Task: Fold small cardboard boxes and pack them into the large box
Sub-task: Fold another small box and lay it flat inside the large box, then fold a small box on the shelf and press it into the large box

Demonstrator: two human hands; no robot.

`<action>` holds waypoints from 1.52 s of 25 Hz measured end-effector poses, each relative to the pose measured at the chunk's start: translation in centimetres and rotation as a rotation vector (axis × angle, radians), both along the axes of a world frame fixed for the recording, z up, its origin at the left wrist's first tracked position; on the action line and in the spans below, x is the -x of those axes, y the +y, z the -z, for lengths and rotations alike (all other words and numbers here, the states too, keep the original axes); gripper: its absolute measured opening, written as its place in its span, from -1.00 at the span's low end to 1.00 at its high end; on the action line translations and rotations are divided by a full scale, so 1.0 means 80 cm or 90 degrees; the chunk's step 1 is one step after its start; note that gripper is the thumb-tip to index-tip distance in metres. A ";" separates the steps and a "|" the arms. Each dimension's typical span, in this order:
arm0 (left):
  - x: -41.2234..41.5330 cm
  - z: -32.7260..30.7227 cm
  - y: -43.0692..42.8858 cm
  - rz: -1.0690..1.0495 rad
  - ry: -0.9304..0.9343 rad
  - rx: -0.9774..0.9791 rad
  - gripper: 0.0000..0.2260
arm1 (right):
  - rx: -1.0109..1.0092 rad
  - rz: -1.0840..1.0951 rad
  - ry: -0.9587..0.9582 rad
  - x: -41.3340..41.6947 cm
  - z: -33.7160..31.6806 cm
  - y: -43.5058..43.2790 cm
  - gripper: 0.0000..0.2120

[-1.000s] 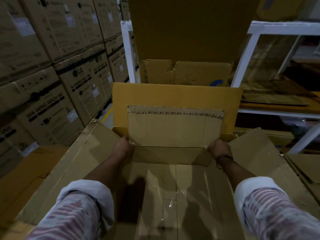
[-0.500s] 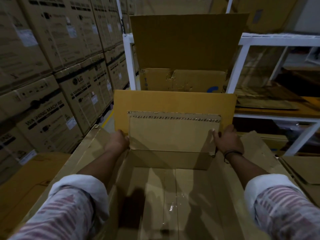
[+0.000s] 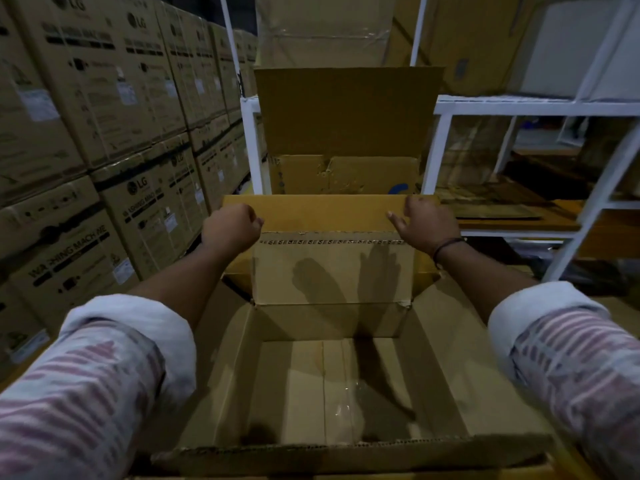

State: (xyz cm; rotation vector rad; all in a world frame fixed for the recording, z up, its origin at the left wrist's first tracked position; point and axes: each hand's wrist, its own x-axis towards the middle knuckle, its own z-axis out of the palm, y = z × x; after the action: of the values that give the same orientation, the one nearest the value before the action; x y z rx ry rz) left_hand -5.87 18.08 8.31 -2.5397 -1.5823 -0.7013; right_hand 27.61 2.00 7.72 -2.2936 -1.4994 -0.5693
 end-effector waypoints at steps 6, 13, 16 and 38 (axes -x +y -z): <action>-0.020 -0.037 -0.046 0.084 0.028 -0.097 -0.68 | 0.031 -0.031 -0.131 0.038 -0.050 -0.041 -0.57; -0.053 -0.031 -0.099 0.199 0.022 -0.067 -0.68 | 0.085 0.025 -0.164 0.063 -0.044 -0.109 -0.57; -0.069 -0.024 -0.126 0.241 0.023 -0.067 -0.68 | 0.103 0.042 -0.167 0.066 -0.038 -0.142 -0.59; -0.361 0.036 -0.495 0.343 -0.087 0.104 -0.68 | -0.008 0.116 0.177 -0.140 0.041 -0.504 -0.64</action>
State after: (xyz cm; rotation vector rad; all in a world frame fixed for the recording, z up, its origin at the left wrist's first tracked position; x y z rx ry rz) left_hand 23.01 -21.53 5.44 -3.1402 -1.0093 -0.8285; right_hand 38.77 -38.31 4.42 -2.3980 -1.1641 -0.2878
